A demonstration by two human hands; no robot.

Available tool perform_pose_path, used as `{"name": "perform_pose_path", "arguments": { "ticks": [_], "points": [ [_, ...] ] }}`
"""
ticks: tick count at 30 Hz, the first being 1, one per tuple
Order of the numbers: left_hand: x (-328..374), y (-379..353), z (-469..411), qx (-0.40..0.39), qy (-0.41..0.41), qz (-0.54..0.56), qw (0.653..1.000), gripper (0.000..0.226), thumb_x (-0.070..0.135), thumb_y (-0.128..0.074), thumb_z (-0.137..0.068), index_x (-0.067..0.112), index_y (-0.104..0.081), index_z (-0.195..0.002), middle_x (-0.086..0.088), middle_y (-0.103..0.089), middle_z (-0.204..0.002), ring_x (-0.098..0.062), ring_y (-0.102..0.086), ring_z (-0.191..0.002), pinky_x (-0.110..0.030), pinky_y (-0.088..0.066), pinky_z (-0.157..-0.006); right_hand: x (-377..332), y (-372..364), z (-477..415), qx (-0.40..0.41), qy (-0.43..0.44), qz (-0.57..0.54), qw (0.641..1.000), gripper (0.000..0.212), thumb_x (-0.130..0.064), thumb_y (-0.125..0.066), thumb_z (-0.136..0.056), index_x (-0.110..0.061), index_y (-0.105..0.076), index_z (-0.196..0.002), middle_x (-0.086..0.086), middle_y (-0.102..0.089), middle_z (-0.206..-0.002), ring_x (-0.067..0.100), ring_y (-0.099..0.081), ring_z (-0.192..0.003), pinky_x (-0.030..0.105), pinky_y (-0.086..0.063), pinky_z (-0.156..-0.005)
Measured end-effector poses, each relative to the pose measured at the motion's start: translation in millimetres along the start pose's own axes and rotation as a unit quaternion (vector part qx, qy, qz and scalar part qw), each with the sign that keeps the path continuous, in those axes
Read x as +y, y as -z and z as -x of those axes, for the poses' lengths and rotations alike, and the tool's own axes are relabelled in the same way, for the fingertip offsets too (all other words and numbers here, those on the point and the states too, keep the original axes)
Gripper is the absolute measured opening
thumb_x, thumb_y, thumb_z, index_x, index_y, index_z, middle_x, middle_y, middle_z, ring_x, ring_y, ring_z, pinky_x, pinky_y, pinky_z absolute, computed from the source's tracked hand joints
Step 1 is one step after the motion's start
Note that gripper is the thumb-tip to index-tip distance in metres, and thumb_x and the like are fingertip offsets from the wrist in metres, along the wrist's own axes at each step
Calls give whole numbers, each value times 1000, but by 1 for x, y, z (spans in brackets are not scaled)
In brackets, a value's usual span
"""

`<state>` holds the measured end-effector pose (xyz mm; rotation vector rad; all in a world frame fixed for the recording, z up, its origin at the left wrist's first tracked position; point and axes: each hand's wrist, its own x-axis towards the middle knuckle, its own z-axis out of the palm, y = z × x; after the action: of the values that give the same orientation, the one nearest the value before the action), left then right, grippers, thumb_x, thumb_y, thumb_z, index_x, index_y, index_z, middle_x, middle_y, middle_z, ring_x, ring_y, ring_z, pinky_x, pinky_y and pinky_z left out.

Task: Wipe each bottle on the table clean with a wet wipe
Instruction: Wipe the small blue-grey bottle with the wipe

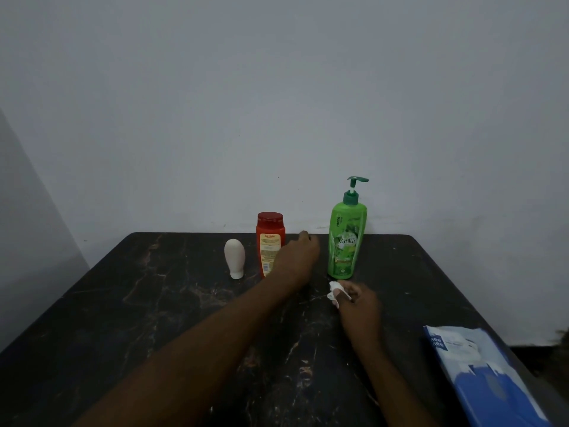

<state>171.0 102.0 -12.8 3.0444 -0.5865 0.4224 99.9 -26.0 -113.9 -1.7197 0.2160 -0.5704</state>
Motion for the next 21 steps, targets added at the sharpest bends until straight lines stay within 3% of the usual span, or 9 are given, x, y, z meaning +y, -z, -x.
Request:
{"name": "perform_pose_path", "arguments": {
  "ticks": [5,7,9,12,18,21],
  "points": [
    [1,14,29,-11,-4,66,998,49,18,-73,-90,11,-50,-133,-13,-54,-135,-29,-62,-112,-38,-56,-88,1,1,0,15,-13,-13,1000,10,-19,-72,-88,-28,-73,-92,-8,-74,-81,2,-70,-77,33,-58,-75],
    [1,25,53,-9,22,141,990,43,25,-69,-92,10,-55,-130,-10,-58,-129,-26,-60,-116,-39,-53,-95,0,4,-1,23,-21,-24,999,10,-21,-72,-88,-25,-74,-97,-8,-74,-87,6,-71,-81,37,-59,-77],
    [-2,29,81,16,62,232,971,24,25,-63,-96,12,-62,-117,-5,-63,-114,-22,-62,-110,-34,-52,-92,-4,8,1,31,-37,-54,997,14,-21,-71,-89,-22,-74,-102,-5,-74,-91,10,-71,-83,38,-60,-77],
    [-9,22,124,56,152,381,910,13,25,-64,-98,19,-66,-110,8,-64,-102,-4,-63,-94,-15,-47,-76,-15,14,7,29,-74,-122,989,15,-12,-69,-90,-21,-73,-101,-1,-76,-88,12,-73,-80,30,-59,-72],
    [-16,12,194,-4,285,562,776,6,22,-67,-96,18,-70,-100,-1,-71,-102,-14,-72,-90,-40,-62,-86,-34,34,48,-10,-136,-132,982,15,-8,-68,-90,-12,-72,-104,-1,-74,-81,16,-71,-74,27,-58,-66],
    [-8,16,220,-15,292,624,725,7,13,-65,-97,11,-70,-101,-8,-73,-100,-21,-75,-86,-37,-63,-82,-43,51,87,-62,-123,-81,987,16,-14,-67,-92,-24,-71,-104,-5,-74,-90,11,-72,-81,26,-59,-67]
  ]
}}
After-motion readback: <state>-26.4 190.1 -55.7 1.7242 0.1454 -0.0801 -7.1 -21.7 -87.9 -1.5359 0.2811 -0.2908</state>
